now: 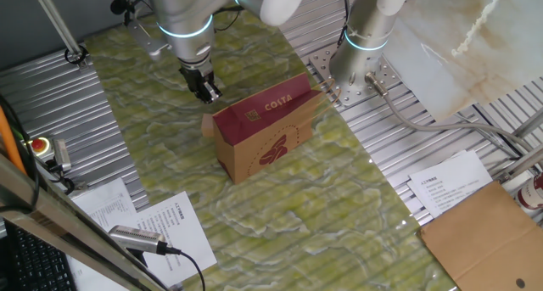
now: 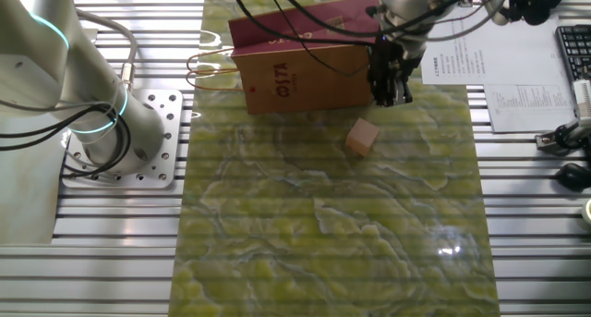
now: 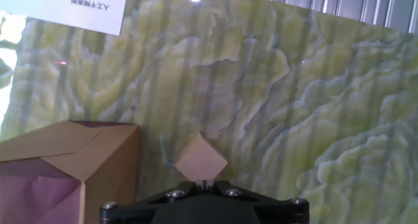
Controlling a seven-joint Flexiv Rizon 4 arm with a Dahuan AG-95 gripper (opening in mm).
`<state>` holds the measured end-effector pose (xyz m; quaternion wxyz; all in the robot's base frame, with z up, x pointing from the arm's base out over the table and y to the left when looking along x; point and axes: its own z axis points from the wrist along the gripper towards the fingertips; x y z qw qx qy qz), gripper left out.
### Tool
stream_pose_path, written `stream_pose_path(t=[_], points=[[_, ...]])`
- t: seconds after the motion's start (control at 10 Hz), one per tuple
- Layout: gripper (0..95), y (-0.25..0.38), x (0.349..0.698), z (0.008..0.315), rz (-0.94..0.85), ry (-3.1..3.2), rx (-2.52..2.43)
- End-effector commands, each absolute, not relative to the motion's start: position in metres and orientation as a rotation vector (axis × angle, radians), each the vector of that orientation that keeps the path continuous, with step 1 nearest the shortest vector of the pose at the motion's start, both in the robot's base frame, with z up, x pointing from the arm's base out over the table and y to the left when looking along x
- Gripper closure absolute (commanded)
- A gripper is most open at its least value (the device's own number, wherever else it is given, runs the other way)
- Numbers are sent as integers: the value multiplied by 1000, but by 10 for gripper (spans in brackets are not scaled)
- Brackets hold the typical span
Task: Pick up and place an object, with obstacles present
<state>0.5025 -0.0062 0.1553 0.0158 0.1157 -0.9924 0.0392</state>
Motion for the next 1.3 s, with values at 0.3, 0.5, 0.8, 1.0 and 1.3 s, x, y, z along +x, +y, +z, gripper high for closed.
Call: stream_pose_path(t=[0.3, 0.5, 0.8, 1.0, 1.3], points=[[950, -11, 507, 141, 113, -3066, 466], [950, -15, 508, 131, 49, -3066, 521], [760, -19, 509, 113, 13, -3049, 644], [760, -21, 510, 101, 8, -3033, 722], [570, -22, 505, 93, -20, -3002, 863]])
